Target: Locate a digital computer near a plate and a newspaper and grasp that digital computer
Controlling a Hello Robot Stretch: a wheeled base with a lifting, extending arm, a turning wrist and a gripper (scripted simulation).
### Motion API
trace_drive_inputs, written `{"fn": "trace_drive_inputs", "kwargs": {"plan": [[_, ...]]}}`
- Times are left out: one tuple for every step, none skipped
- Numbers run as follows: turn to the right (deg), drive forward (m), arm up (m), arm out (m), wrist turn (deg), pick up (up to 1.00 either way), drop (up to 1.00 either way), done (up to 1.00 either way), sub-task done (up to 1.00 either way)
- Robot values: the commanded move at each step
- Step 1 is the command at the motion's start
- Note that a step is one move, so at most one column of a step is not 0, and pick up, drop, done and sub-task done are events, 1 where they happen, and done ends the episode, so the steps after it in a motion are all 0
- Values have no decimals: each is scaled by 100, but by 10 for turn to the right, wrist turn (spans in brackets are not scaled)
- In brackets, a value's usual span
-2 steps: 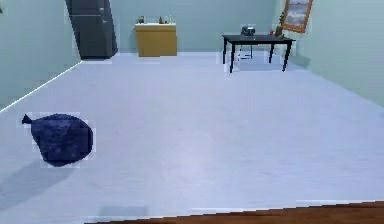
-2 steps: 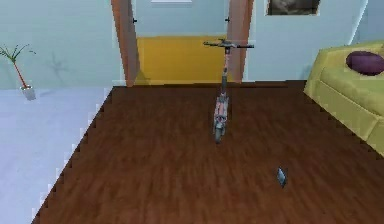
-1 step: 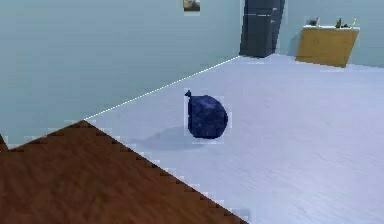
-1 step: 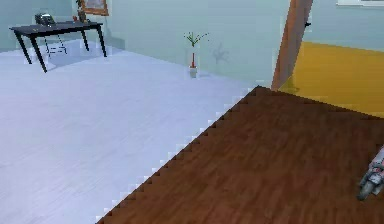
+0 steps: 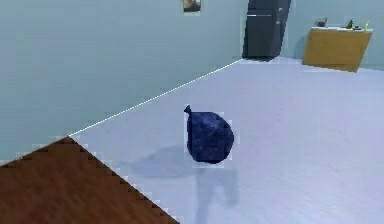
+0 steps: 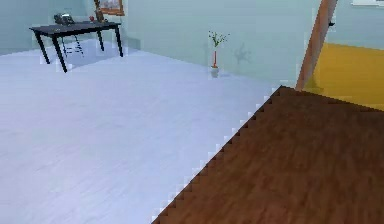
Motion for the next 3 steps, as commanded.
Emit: {"fn": "trace_drive_inputs", "kwargs": {"plan": [[-60, 0, 0, 0, 0, 0, 0, 0, 0], [0, 45, 0, 0, 0, 0, 0, 0, 0], [-450, 0, 0, 0, 0, 0, 0, 0, 0]]}}
